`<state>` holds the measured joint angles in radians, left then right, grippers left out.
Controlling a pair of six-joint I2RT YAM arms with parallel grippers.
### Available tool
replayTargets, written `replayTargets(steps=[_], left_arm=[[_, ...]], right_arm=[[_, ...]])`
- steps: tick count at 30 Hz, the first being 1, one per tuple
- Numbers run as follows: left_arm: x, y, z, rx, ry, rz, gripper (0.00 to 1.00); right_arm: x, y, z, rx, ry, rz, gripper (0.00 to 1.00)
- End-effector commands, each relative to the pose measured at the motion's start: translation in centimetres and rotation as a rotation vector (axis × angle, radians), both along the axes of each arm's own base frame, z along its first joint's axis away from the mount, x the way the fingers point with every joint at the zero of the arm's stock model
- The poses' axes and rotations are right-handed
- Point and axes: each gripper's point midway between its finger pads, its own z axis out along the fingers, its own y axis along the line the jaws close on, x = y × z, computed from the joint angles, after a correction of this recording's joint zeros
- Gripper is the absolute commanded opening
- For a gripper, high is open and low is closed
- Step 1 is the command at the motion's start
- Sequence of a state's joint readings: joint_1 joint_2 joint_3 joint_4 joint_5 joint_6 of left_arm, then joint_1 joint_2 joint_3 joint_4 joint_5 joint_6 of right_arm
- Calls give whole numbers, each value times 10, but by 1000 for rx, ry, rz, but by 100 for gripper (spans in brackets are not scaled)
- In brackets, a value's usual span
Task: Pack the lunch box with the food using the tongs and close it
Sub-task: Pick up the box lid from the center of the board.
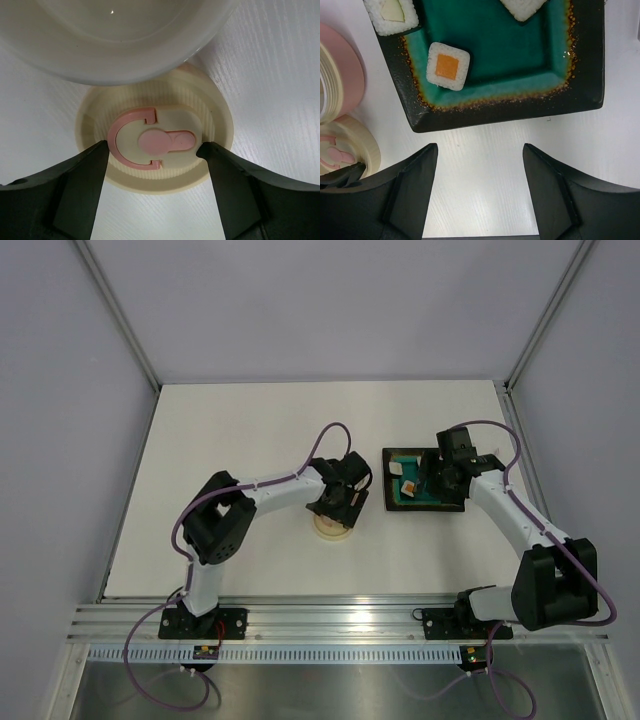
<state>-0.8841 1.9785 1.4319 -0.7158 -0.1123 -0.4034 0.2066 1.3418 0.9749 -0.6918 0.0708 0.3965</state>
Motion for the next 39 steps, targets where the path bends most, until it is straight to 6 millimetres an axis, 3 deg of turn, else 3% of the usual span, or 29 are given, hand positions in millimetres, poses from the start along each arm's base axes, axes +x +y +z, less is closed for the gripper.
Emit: replayTargets(steps=[1, 7, 12, 23, 30, 39], left_arm=[[9, -1, -4, 28, -43, 35, 82], [9, -3, -1, 13, -59, 54, 85], [16, -7, 21, -28, -116, 60, 84], [21, -14, 47, -94, -157, 82, 83], [19, -17, 44, -110, -144, 84, 83], [11, -22, 20, -99, -68, 89, 84]], right_arm=[[7, 4, 2, 14, -28, 19, 77], [7, 4, 1, 15, -26, 25, 77], [7, 5, 1, 15, -26, 29, 77], [8, 5, 1, 16, -24, 33, 77], [10, 6, 2, 19, -23, 40, 77], [10, 7, 2, 18, -17, 42, 77]])
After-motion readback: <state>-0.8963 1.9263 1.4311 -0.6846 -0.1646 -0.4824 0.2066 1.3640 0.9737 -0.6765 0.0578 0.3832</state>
